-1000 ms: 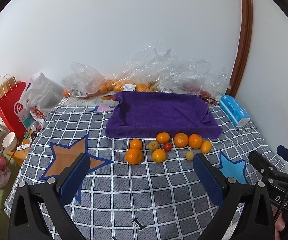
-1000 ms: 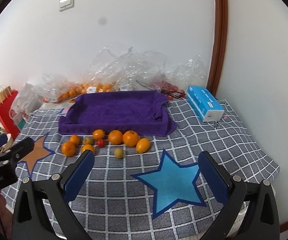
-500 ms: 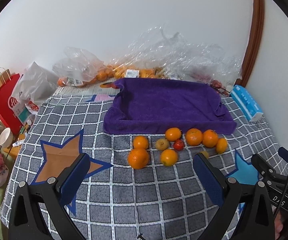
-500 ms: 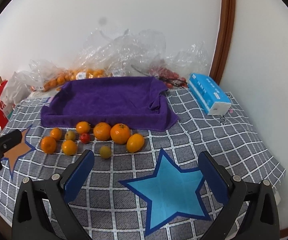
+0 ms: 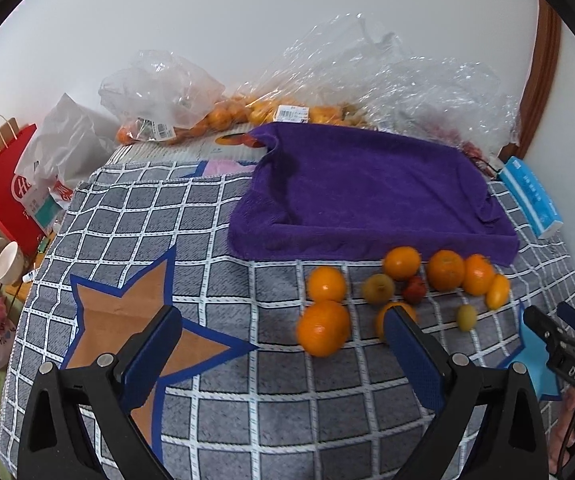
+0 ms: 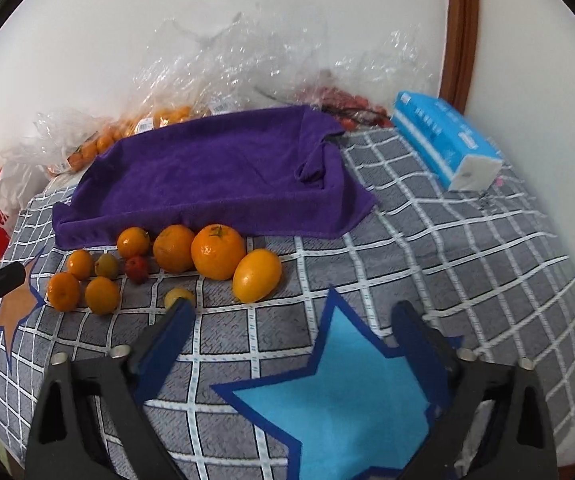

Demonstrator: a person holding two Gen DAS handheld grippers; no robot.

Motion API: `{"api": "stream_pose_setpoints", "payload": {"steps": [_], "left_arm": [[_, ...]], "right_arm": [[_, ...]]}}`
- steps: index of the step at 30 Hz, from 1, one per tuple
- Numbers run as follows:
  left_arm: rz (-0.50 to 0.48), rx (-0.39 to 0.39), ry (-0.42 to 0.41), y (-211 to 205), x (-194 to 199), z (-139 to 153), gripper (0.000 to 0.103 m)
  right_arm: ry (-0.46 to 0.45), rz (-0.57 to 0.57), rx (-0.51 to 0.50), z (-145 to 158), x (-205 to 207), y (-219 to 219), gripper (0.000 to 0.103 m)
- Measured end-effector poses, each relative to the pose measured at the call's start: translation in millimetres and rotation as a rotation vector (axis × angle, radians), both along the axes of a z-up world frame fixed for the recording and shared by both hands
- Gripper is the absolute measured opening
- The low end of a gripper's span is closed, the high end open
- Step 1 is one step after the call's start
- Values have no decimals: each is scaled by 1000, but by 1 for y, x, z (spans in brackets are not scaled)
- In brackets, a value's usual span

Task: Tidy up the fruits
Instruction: 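Move the left tool toward a large orange while the right tool approaches a yellow oval fruit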

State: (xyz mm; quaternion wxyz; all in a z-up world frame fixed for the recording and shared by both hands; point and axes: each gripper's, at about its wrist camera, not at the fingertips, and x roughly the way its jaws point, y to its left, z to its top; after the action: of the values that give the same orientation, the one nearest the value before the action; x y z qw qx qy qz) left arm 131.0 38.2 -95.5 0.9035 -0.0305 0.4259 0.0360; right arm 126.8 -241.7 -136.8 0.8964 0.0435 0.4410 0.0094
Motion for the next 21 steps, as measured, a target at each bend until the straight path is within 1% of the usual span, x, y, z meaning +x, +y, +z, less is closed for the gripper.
{"api": "stream_pose_setpoints", "payload": {"steps": [1, 3, 5, 8, 10, 12, 13, 15, 18, 21], "left_arm": [[3, 5, 3, 2, 2, -2, 100], [10, 10, 9, 5, 4, -5, 100], [4, 1, 15, 8, 6, -9, 98], [8, -4, 28, 13, 9, -13, 98], [16, -24, 34, 17, 10, -17, 98], [21, -42, 35, 19, 10, -19, 97], [22, -49, 33, 19, 11, -19, 97], [19, -54, 30, 19, 11, -20, 97], [12, -56, 26, 18, 12, -21, 97], [9, -55, 21, 18, 14, -22, 96]], "right_arm": [[10, -2, 10, -4, 4, 1, 83], [23, -1, 23, -11, 11, 2, 72], [23, 2, 27, -15, 16, 4, 68], [16, 14, 42, -19, 23, 7, 64], [25, 25, 48, -22, 29, 10, 62], [36, 42, 45, -26, 34, 13, 53], [41, 51, 38, -28, 36, 15, 51], [51, 72, 26, -32, 38, 18, 40], [46, 106, 23, -32, 34, 17, 35], [34, 105, 2, -27, 29, 12, 34]]}}
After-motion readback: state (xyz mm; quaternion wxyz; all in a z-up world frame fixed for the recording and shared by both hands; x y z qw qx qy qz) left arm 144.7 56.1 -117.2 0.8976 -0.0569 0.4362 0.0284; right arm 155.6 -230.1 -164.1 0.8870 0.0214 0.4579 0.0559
